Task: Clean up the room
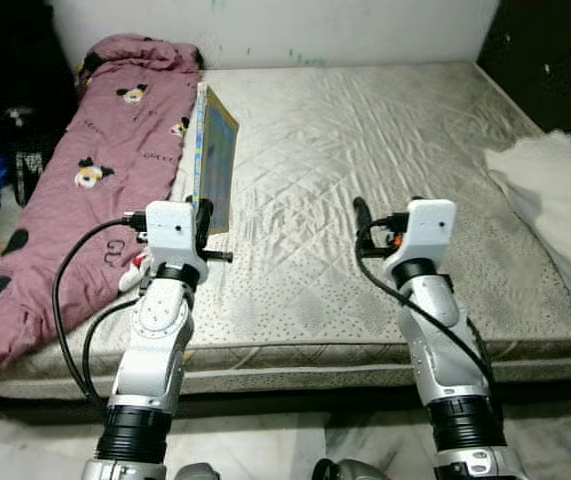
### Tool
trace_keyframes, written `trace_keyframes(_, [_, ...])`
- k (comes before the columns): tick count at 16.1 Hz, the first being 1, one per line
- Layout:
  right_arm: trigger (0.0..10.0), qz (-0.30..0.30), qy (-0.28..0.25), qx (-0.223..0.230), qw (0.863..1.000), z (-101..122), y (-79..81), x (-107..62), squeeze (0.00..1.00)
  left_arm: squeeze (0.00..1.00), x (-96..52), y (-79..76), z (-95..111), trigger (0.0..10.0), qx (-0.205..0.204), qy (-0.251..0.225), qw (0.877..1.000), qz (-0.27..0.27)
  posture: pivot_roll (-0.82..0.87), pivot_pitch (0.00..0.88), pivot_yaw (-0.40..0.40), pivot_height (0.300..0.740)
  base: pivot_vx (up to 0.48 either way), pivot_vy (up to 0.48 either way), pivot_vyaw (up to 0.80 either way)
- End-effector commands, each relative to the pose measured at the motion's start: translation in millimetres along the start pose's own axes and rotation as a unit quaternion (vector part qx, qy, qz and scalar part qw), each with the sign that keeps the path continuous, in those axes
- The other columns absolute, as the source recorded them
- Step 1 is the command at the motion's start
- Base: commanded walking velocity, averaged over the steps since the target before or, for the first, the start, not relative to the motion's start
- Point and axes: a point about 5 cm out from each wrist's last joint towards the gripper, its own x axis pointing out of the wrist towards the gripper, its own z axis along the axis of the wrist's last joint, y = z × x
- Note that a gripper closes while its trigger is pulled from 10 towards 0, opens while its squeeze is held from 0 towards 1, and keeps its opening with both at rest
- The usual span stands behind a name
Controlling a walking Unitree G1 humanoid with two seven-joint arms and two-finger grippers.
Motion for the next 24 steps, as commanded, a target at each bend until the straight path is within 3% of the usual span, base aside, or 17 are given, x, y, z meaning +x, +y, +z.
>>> trace_keyframes(1, [10.0,0.006,0.002,-0.004,1.000,1.3,0.8,0.6,0.00,0.00,1.2,0.1,13.7,10.0,0.004,-0.034,0.999,0.002,0.03,0.000,-0.024,0.740,0.000,-0.274,0.49])
trace_keyframes(4, [10.0,0.009,0.018,0.004,1.000,-7.4,7.2,-4.7,0.00,0.00,-4.6,0.6,11.4,10.0,0.008,-0.027,1.000,-0.004,0.04,0.000,-0.022,0.740,0.000,-0.276,0.00])
trace_keyframes(11, [10.0,0.007,0.020,0.000,1.000,-6.4,5.3,-0.4,0.00,0.00,-0.6,-2.4,14.5,10.0,0.007,-0.032,0.999,-0.007,0.04,0.000,-0.022,0.740,0.000,-0.274,0.00])
trace_keyframes(13, [10.0,0.006,0.018,0.000,1.000,-6.2,5.9,0.1,0.00,0.00,-1.1,-3.4,13.9,10.0,-0.002,-0.033,0.999,-0.005,0.04,0.000,-0.020,0.740,0.000,0.000,0.00])
trace_keyframes(15, [10.0,0.006,0.019,0.002,1.000,-7.7,8.1,-1.9,0.00,0.00,-2.2,0.0,11.4,10.0,0.019,-0.032,0.999,0.003,0.04,0.000,-0.018,0.740,0.000,0.000,0.00])
trace_keyframes(24, [10.0,0.003,0.022,0.010,1.000,-7.8,8.2,0.1,0.00,0.00,-3.1,1.5,13.3,10.0,-0.011,-0.034,0.999,-0.009,0.04,0.000,-0.021,0.740,0.089,0.000,0.00])
